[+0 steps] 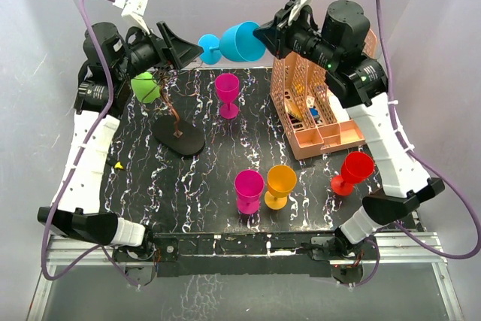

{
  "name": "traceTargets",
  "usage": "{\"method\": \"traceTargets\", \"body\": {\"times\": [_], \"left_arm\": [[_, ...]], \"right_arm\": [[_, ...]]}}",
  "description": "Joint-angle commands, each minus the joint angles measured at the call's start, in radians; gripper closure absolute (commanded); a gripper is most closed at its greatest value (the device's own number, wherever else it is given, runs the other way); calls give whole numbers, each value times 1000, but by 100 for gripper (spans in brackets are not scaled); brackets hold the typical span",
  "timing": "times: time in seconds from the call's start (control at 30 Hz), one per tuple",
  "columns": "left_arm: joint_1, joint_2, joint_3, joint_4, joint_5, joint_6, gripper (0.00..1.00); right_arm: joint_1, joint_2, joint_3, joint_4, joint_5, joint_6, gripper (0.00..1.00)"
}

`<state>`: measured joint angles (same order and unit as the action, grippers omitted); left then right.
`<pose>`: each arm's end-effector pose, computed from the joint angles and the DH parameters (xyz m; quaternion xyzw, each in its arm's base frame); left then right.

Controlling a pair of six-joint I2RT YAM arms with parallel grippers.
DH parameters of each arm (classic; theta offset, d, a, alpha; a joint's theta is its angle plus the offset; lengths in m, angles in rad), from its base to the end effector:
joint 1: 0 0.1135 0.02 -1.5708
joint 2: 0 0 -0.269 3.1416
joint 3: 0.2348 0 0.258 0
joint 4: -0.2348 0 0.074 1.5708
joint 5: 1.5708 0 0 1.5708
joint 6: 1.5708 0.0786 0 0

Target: Place the wine glass upside down on the wine glass rack

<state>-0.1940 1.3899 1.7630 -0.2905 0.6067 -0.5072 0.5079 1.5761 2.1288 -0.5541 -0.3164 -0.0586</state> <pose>0.3068 -0.1060 0.5369 0.1163 0.6727 -0.4312 0.5899 0.2958 0.1926 0.5651 -0.3022 0.6398 0.2641 0.6554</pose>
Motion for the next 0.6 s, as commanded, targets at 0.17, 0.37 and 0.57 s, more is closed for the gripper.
{"method": "traceTargets", "body": {"times": [0.17, 0.37, 0.57], "left_arm": [[-4, 9, -36, 56, 27, -31, 33], [-4, 8, -59, 99, 67, -55, 45], [-4, 13, -66, 126, 97, -78, 59]], "right_arm": [[-26, -74, -9, 79, -109, 58, 92], [-38, -83, -29, 87, -132, 62, 92], [-43, -88, -46, 92, -144, 63, 92]]}}
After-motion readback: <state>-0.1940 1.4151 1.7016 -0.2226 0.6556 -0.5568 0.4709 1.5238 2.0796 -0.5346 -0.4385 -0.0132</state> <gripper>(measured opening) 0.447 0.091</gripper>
